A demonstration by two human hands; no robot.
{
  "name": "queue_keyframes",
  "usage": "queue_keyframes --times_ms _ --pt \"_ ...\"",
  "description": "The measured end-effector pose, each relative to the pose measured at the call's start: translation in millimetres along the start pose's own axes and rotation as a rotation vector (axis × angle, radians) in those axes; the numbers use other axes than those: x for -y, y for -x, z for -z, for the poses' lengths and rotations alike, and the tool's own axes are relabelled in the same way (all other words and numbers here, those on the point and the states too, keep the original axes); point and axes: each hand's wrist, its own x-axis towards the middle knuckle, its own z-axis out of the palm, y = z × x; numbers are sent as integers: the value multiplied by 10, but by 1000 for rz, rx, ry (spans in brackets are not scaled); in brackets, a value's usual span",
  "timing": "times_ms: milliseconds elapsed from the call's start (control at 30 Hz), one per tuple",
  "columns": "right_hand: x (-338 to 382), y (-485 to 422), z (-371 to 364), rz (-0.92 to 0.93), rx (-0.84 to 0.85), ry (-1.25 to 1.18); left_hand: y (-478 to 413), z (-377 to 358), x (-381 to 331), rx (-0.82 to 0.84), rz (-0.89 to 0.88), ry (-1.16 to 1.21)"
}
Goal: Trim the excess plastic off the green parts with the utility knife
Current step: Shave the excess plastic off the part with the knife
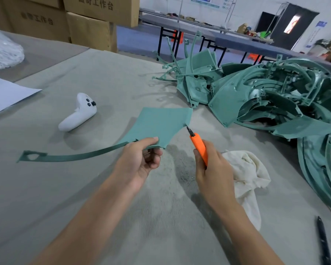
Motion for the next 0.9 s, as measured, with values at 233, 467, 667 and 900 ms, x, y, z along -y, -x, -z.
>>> queue_keyframes --times_ms 233,467,667,900 --pt "3 50 -41 117 138 -50 -10 -1 -1 -38 31 67" --pt "-29 74 42 171 217 -203 -33 36 -49 -45 39 67" --pt "-43 -34 -22 74 31 -109 3 20 -18 -5 45 37" --pt "-12 83 -3 224 245 -160 -1 21 -35 -42 39 41"
